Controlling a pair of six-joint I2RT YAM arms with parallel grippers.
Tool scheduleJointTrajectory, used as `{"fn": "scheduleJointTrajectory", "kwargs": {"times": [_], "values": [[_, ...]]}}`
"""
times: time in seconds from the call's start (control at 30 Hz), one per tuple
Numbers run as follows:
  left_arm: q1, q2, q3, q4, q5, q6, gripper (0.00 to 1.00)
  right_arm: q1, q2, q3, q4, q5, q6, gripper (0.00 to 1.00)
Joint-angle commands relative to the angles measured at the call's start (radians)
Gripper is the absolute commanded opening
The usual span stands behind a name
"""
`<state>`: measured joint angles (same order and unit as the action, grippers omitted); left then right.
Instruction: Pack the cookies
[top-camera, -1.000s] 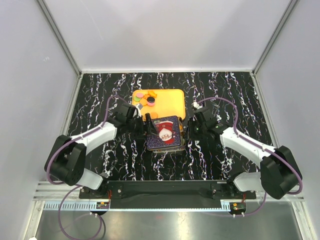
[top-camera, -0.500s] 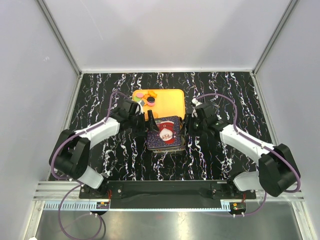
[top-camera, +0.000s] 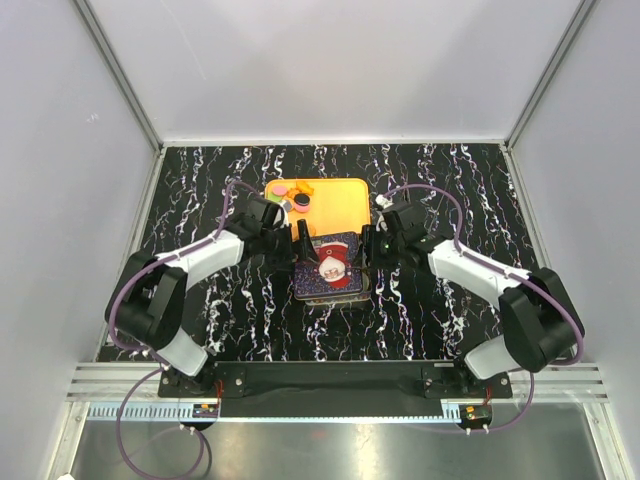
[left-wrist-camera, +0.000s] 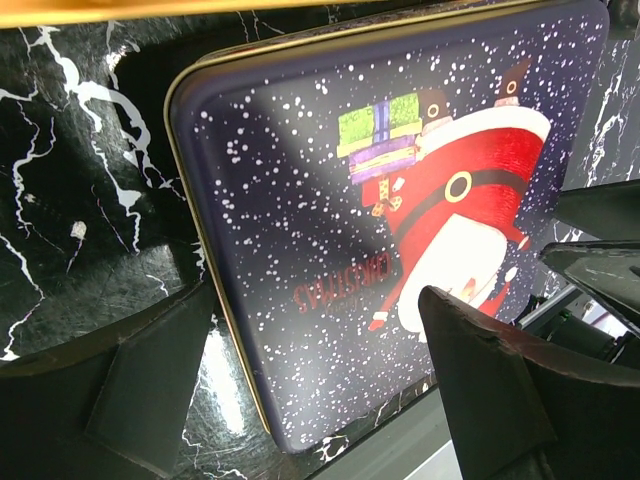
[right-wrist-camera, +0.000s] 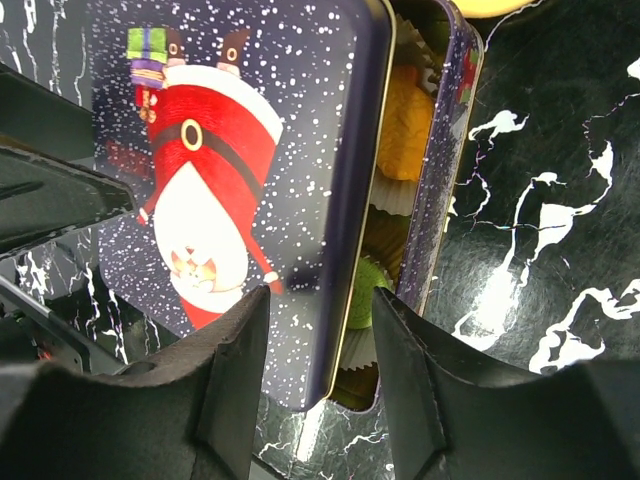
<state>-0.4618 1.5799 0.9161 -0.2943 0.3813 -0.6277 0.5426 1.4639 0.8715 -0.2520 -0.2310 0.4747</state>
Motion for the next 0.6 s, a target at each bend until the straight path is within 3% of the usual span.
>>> {"fn": "scheduleJointTrajectory", "kwargs": {"times": [0.0, 0.57], "values": [[-0.005, 0.008, 0.047, 0.026, -0.007, 0.013, 0.90, -0.004, 0.016, 0.040, 0.034, -0.014, -0.011, 0.52], [-0.026, 0.042, 0.090, 0.020, 0.001, 0.014, 0.88, -0.004, 0.061, 0.053, 0.063, -0.031, 0.002, 0.56]]}}
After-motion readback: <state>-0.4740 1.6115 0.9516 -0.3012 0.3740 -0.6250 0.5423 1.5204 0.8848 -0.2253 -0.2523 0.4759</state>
